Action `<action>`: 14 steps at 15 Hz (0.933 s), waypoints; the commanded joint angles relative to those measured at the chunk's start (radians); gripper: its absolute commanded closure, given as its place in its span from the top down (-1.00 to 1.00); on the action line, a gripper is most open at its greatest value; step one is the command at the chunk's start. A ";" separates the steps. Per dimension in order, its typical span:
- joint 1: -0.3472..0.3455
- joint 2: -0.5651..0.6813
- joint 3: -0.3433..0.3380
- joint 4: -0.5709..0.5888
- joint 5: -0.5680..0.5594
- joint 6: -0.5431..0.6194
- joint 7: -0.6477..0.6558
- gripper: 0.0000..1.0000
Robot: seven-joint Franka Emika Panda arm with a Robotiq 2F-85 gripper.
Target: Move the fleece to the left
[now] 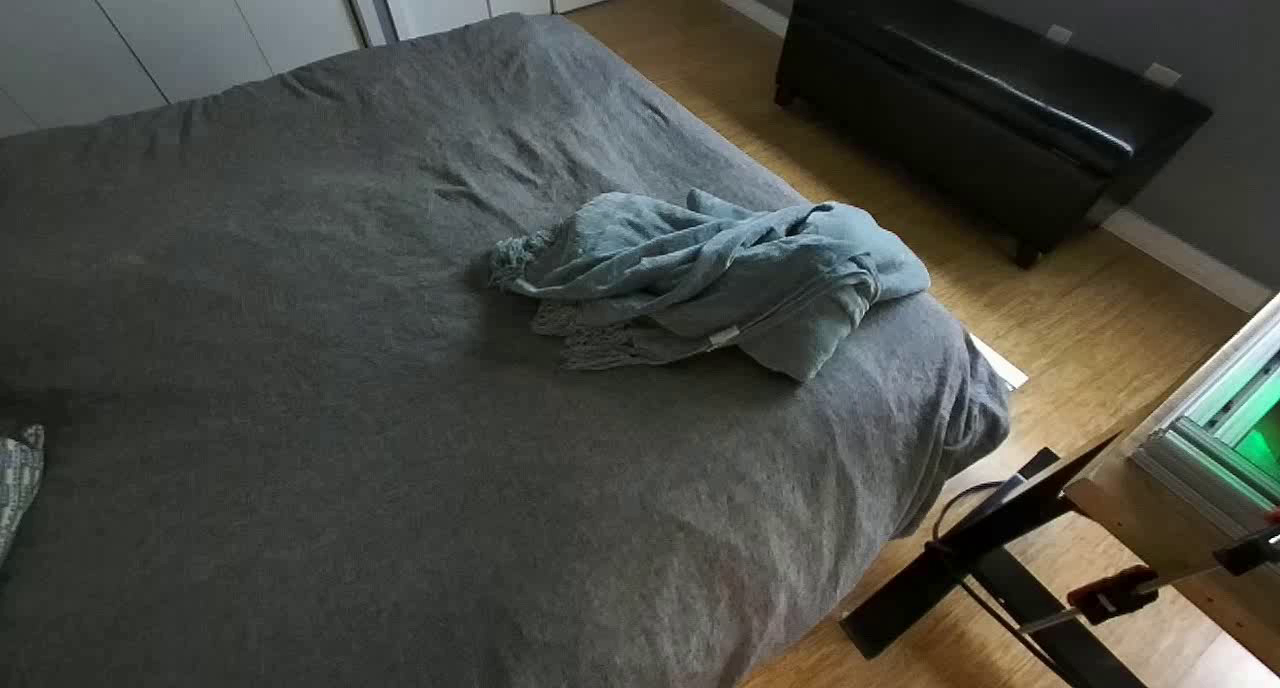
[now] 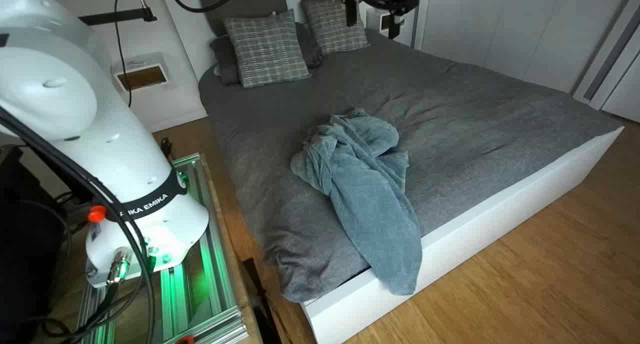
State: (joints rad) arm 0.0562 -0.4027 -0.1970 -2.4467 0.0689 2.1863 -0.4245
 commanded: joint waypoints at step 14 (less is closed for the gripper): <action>0.145 0.180 0.101 0.039 0.083 0.128 -0.230 1.00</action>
State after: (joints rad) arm 0.1419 -0.3274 -0.1371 -2.4388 0.0860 2.2477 -0.5628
